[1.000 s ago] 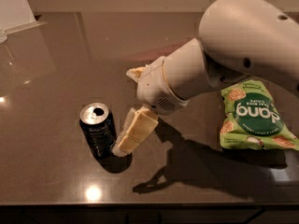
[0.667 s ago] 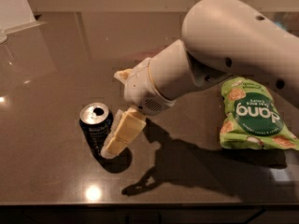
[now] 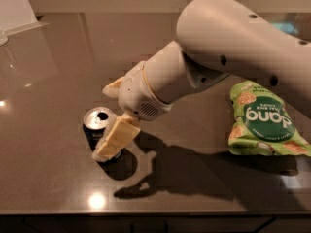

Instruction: Move pepsi can near sponge

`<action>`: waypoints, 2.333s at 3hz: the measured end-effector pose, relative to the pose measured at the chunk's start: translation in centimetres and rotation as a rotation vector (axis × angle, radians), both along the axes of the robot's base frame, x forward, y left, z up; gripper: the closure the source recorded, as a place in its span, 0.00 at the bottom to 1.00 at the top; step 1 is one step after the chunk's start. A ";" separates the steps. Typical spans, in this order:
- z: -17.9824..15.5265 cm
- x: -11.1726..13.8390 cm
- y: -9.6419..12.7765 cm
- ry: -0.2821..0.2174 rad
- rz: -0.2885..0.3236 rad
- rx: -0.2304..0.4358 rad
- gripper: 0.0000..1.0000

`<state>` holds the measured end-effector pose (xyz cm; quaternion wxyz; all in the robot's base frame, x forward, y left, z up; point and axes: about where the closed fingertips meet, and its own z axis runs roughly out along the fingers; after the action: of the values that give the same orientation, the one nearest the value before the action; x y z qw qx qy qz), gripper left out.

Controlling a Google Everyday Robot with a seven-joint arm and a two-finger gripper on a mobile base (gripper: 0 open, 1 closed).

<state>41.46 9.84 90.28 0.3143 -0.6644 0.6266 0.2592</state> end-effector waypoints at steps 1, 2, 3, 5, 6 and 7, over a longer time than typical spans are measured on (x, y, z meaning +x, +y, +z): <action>0.7 -0.3 -0.2 0.019 0.009 0.013 0.41; 2.3 0.0 -1.6 0.020 -0.011 0.031 0.64; 4.6 1.1 -4.1 0.002 -0.065 0.050 0.88; 7.3 6.5 -12.1 -0.036 -0.268 0.045 1.00; 6.8 8.9 -15.9 -0.023 -0.361 0.028 1.00; 6.4 10.4 -18.5 -0.016 -0.422 0.022 1.00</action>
Offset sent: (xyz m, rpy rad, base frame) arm 0.0082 -0.0392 0.0425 0.0581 0.0265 -0.0464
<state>51.81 -8.61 96.70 0.3736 -0.5171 0.7465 0.1893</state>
